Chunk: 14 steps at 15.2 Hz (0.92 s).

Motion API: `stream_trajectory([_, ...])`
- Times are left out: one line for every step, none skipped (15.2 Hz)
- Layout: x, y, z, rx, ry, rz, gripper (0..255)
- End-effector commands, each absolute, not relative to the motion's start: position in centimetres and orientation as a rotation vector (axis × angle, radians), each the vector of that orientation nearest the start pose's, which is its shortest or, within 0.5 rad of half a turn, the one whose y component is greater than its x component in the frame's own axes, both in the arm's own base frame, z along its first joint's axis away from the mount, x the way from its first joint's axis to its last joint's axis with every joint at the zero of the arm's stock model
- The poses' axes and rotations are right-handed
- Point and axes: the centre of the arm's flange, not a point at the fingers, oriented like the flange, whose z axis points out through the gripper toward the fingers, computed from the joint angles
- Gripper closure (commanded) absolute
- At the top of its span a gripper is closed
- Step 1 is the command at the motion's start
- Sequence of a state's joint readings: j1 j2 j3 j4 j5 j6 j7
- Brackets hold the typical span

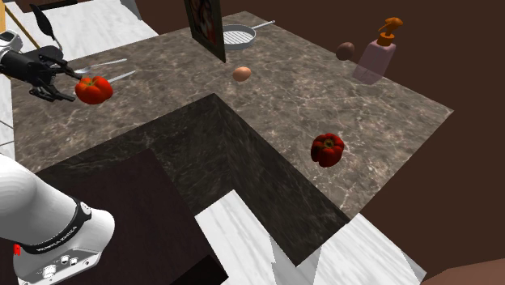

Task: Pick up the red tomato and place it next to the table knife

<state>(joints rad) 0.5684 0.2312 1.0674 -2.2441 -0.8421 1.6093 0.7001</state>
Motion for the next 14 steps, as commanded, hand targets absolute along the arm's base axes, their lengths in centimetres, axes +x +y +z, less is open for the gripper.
stream_trajectory([4.6, 46.7, 29.5, 1.775, 1.439, 0.349, 0])
stream_trajectory([4.6, 46.7, 29.5, 1.775, 1.439, 0.349, 0])
stream_trajectory([4.6, 46.7, 29.5, 1.775, 1.439, 0.349, 0])
stream_trajectory([4.6, 46.7, 29.5, 1.775, 1.439, 0.349, 0])
stream_trajectory([3.8, 47.2, 30.4, 1.775, 1.439, 0.349, 0])
stream_trajectory([2.9, 47.7, 31.2, 1.775, 1.439, 0.349, 0])
stream_trajectory([2.0, 48.3, 32.0, 1.775, 1.439, 0.349, 0])
stream_trajectory([1.4, 48.7, 32.7, 1.775, 1.439, 0.349, 0])
stream_trajectory([1.4, 48.7, 32.7, 1.775, 1.439, 0.349, 0])
stream_trajectory([1.4, 48.7, 32.7, 1.775, 1.439, 0.349, 0])
stream_trajectory([1.4, 48.7, 32.7, 1.775, 1.439, 0.349, 0])
stream_trajectory([1.4, 48.7, 32.7, 1.775, 1.439, 0.349, 0])
stream_trajectory([1.4, 48.7, 32.7, 1.775, 1.439, 0.349, 0])
stream_trajectory([1.4, 48.7, 32.7, 1.775, 1.439, 0.349, 0])
